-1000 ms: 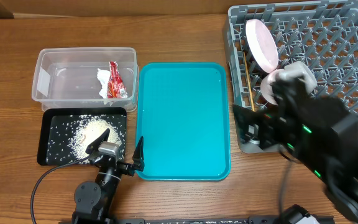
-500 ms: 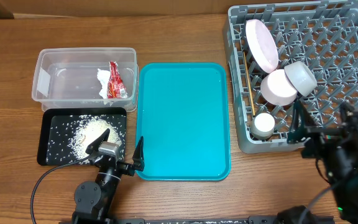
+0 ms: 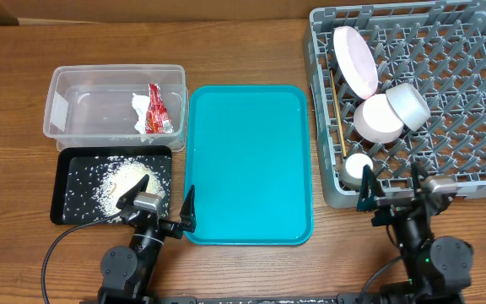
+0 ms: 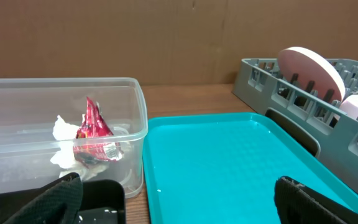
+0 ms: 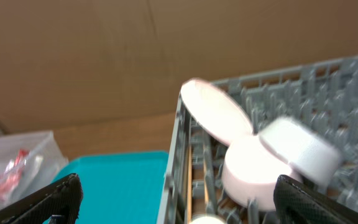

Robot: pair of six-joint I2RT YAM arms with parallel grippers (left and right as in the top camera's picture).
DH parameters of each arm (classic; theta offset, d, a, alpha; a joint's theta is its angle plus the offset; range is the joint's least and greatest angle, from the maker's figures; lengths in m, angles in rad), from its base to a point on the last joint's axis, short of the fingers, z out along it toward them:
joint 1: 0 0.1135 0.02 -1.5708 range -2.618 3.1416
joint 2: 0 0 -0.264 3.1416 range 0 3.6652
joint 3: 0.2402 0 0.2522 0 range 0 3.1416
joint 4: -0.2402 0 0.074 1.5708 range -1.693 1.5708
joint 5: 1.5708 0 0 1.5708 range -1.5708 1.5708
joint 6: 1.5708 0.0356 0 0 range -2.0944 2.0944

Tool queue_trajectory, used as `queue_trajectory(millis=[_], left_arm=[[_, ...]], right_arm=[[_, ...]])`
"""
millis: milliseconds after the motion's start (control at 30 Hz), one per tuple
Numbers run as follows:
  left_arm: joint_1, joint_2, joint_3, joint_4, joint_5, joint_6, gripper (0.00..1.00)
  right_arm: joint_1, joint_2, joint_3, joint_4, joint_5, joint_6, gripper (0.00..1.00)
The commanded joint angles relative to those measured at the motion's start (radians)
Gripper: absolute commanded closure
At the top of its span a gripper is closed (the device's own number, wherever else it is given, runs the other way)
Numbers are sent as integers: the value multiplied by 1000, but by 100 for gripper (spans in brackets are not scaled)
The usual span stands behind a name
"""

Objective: Sort waste into correct bins and load items into the dishwasher

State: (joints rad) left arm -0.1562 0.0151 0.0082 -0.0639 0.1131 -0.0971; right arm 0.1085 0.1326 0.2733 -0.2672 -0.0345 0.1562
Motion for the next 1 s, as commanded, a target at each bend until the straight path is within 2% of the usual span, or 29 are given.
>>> queue_trajectory(millis=[0,167,300,367,967], left_arm=[[7,-11,-3,-2,10,4,0],[7,-11,-3,-2,10,4,0],[7,-11,-3,-2,10,4,0],[7,-10,-3,-3,10,4,0],[7,-11,-3,-2,10,4,0]], right_arm=[[-14,-97,-88,26,-73,1,0],[-15,-130,-173,101,-72,1,0],[-24,-130,-269,253,-72,0,0],[-25,-130,-265,211,-56,1,0],[-26,-130,-266,194,-54,0,0]])
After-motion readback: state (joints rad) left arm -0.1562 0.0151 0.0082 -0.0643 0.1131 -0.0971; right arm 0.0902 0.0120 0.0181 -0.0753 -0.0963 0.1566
